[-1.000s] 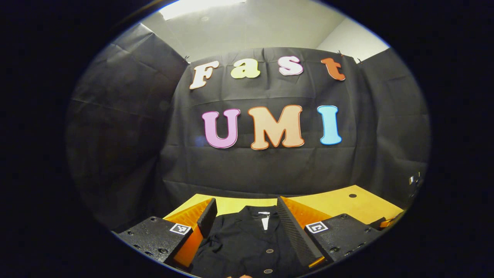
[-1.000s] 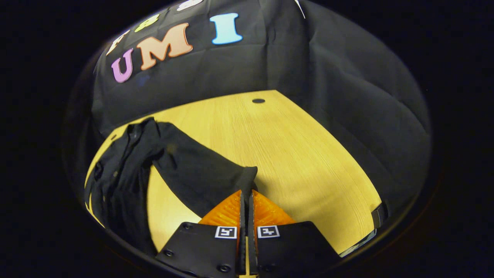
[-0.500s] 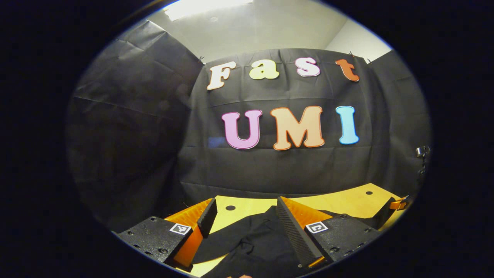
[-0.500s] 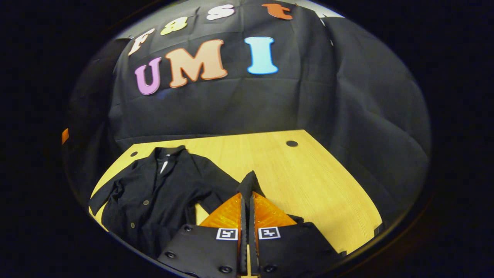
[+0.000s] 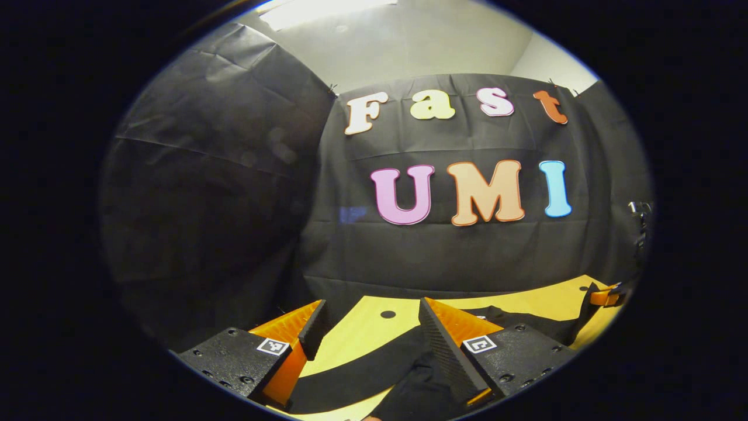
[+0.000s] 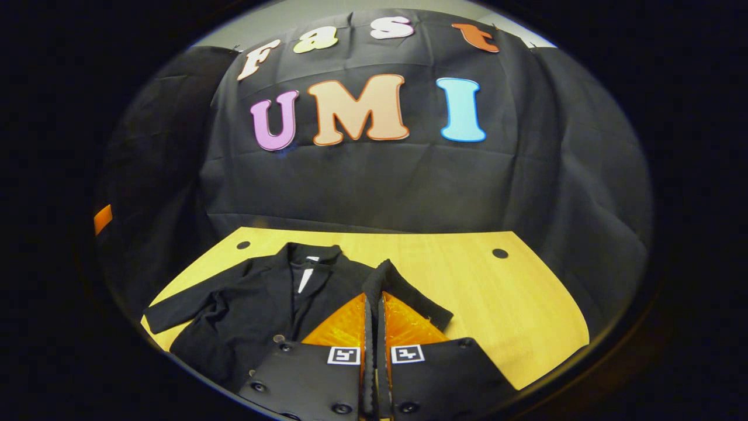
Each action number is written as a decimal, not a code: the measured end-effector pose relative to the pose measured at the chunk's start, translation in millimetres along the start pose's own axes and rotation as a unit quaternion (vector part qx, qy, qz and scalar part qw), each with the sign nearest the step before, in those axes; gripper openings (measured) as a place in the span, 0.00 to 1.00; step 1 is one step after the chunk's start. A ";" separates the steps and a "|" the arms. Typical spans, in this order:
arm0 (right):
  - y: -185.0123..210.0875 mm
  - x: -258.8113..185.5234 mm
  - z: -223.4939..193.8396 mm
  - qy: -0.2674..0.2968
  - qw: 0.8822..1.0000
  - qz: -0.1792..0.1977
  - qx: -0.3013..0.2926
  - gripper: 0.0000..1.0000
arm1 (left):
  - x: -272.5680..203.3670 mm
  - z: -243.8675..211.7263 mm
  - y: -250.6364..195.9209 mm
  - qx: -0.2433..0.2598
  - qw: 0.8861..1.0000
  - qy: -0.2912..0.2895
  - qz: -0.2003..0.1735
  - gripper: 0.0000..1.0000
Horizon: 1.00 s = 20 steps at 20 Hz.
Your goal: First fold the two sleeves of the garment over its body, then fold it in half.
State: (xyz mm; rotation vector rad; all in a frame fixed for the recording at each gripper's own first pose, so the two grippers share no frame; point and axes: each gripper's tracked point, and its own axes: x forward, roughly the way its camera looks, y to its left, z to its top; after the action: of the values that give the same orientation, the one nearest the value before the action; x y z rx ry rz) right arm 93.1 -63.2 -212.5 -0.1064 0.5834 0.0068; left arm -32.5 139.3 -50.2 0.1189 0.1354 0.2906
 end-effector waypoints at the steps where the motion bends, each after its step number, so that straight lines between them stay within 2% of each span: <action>1: 10.3 3.6 3.7 -0.001 1.000 0.005 -0.001 0.05 | 0.7 -2.1 9.6 0.000 1.000 0.001 0.005 0.94; 8: 84.4 23.7 22.1 -0.010 0.999 0.031 -0.010 0.05 | 9.8 -23.0 70.9 0.011 0.999 0.017 0.030 0.94; 9: 95.3 27.1 23.7 -0.012 0.999 0.034 -0.013 0.05 | 13.0 -26.5 78.7 0.011 0.999 0.020 0.033 0.92; 10: 107.6 30.3 25.7 -0.014 0.999 0.038 -0.017 0.05 | 14.5 -30.9 85.9 0.011 0.999 0.022 0.034 0.94; 15: 172.3 49.0 33.4 -0.015 0.998 0.060 -0.031 0.05 | 26.5 -54.6 119.4 0.010 0.998 0.041 0.036 0.92; 18: 207.6 62.7 30.6 -0.007 0.996 0.074 -0.040 0.05 | 33.7 -68.1 141.4 0.011 0.998 0.053 0.042 0.94; 20: 229.5 69.2 27.4 -0.001 0.995 0.083 -0.046 0.05 | 34.3 -77.8 156.2 0.009 0.997 0.065 0.048 0.92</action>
State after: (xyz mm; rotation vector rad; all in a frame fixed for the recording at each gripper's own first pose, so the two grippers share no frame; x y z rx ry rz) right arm 157.5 166.2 -250.4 -0.1469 0.5891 0.1962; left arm -54.9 305.5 -109.4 0.1248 0.2611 0.3932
